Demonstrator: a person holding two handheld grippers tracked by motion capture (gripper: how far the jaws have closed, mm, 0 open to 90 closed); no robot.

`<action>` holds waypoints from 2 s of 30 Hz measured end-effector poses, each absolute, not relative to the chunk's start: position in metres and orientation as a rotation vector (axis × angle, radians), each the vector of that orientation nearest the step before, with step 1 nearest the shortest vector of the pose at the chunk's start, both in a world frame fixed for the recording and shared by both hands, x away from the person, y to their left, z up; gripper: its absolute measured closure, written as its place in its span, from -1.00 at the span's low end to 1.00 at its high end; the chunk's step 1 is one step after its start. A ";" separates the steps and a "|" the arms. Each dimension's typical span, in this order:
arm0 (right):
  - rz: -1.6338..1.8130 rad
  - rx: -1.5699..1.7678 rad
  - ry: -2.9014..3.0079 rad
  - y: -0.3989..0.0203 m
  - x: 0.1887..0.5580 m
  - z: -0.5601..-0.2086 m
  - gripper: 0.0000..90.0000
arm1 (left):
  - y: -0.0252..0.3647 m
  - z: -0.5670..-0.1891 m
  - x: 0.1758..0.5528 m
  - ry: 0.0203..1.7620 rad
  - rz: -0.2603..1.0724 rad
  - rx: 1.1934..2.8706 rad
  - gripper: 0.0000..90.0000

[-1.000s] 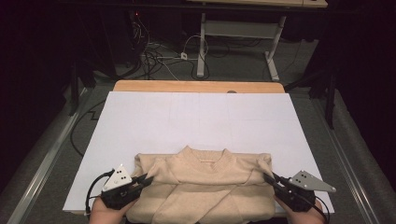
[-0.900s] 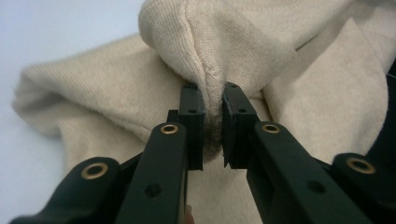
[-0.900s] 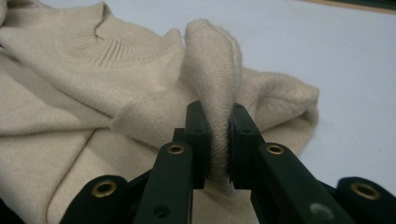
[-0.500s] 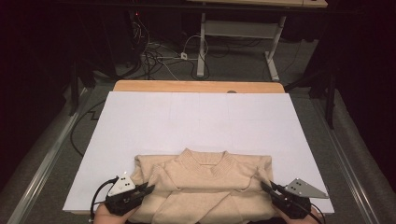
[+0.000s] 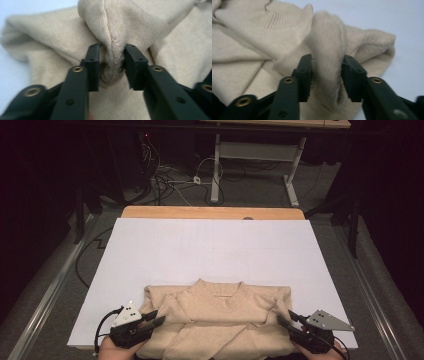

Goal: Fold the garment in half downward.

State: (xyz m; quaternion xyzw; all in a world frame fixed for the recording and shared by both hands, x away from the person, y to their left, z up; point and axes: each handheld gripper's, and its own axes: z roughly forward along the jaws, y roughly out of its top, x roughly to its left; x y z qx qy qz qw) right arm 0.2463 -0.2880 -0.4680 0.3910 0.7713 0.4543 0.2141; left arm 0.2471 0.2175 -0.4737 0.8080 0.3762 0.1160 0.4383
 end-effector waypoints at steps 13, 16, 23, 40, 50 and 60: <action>1.345 1.158 2.015 -0.306 0.265 -0.436 0.17 | 0.245 -0.446 0.278 1.038 0.336 1.931 0.15; 1.312 1.176 2.019 -0.307 0.282 -0.437 0.17 | 0.244 -0.450 0.297 1.070 0.333 1.944 0.08; 1.233 1.278 2.052 -0.304 0.325 -0.449 0.07 | 0.235 -0.467 0.338 1.166 0.280 1.980 -0.12; 1.129 1.355 2.216 -0.297 0.344 -0.476 0.49 | 0.232 -0.484 0.348 1.154 0.189 2.034 0.49; 1.140 1.245 2.139 -0.294 0.344 -0.462 0.71 | 0.226 -0.467 0.353 1.083 0.373 2.035 0.67; 1.115 1.219 2.069 -0.287 0.379 -0.449 0.72 | 0.221 -0.457 0.398 1.099 0.429 2.056 0.67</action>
